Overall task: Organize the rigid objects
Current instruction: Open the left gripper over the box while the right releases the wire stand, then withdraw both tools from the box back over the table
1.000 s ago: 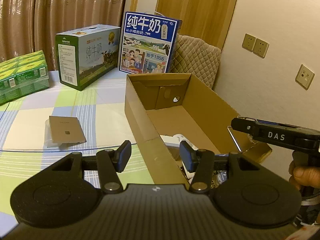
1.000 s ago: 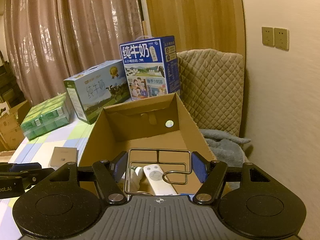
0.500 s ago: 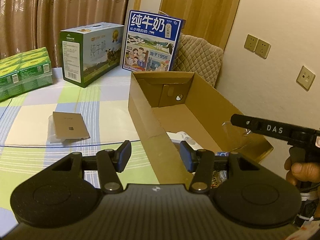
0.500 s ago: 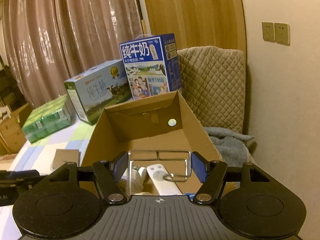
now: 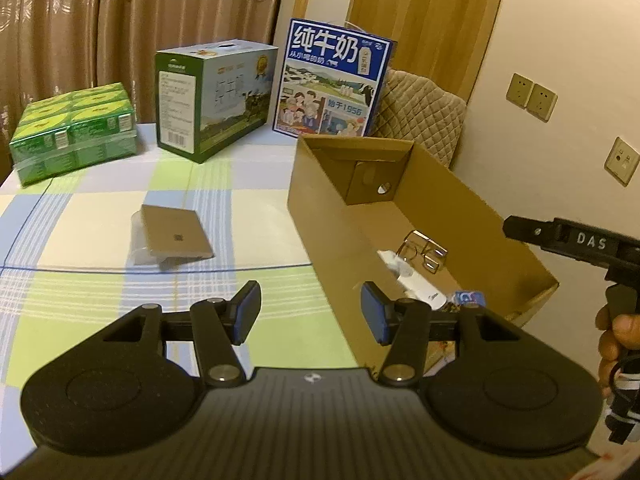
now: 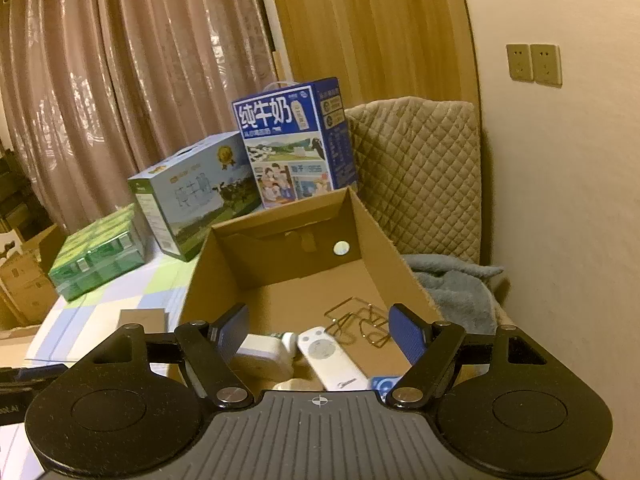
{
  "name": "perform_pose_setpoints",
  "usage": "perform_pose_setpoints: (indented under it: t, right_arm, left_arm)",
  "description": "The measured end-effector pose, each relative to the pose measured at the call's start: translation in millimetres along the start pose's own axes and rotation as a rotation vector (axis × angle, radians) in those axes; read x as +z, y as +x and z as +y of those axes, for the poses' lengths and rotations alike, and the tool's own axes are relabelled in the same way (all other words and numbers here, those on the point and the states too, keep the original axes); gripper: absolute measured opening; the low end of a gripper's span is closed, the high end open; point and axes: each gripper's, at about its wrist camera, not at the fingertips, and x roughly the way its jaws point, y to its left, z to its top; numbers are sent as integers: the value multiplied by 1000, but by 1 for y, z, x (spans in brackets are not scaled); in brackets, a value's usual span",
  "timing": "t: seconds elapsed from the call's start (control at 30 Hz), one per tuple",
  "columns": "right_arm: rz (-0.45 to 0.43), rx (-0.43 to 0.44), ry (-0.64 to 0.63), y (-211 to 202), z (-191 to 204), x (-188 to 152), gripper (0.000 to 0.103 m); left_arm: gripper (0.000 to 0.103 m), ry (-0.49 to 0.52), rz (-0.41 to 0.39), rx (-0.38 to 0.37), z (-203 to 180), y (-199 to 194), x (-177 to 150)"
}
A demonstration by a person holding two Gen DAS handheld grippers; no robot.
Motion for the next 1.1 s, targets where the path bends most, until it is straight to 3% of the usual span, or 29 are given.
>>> perform_pose_setpoints:
  t: [0.63, 0.87, 0.97, 1.1]
  right_arm:
    - [19, 58, 8, -40, 65, -21, 74]
    - [34, 96, 2, -51, 92, -33, 74]
    - [40, 114, -6, -55, 103, -38, 74]
    - [49, 146, -16, -58, 118, -44, 74]
  left_arm:
    - [56, -12, 3, 79, 39, -57, -23]
    - [66, -20, -8, 120, 58, -81, -34]
    - [77, -15, -17, 147, 68, -89, -37]
    - [85, -17, -22, 191, 84, -98, -41]
